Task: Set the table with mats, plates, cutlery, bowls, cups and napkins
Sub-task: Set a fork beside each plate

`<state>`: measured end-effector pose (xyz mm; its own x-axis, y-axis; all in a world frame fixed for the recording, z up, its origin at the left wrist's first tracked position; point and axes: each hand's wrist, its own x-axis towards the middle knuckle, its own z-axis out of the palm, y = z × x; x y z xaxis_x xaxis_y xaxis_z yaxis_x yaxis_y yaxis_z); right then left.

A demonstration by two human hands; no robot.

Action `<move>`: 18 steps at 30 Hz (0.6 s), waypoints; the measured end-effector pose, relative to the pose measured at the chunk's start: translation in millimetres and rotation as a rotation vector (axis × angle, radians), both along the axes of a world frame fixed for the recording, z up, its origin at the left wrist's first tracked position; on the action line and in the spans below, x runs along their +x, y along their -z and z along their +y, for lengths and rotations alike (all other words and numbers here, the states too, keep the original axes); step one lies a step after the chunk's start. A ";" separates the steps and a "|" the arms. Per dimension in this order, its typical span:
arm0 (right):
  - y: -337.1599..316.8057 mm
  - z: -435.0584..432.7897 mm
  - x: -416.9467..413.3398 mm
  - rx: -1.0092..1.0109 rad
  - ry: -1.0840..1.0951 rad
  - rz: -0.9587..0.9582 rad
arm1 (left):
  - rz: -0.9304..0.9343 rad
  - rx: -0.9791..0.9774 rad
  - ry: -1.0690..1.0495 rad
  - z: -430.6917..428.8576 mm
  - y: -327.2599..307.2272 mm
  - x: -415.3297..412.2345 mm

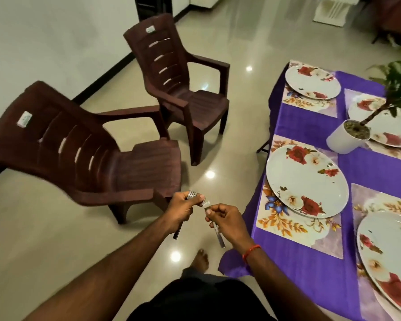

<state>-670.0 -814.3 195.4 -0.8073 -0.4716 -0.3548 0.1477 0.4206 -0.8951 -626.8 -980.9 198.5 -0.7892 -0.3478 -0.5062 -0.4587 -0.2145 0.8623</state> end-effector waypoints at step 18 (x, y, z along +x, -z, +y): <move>0.0 27.6 -121.7 -0.121 0.499 -0.016 | -0.037 0.304 0.371 18.4 -6.3 -215.8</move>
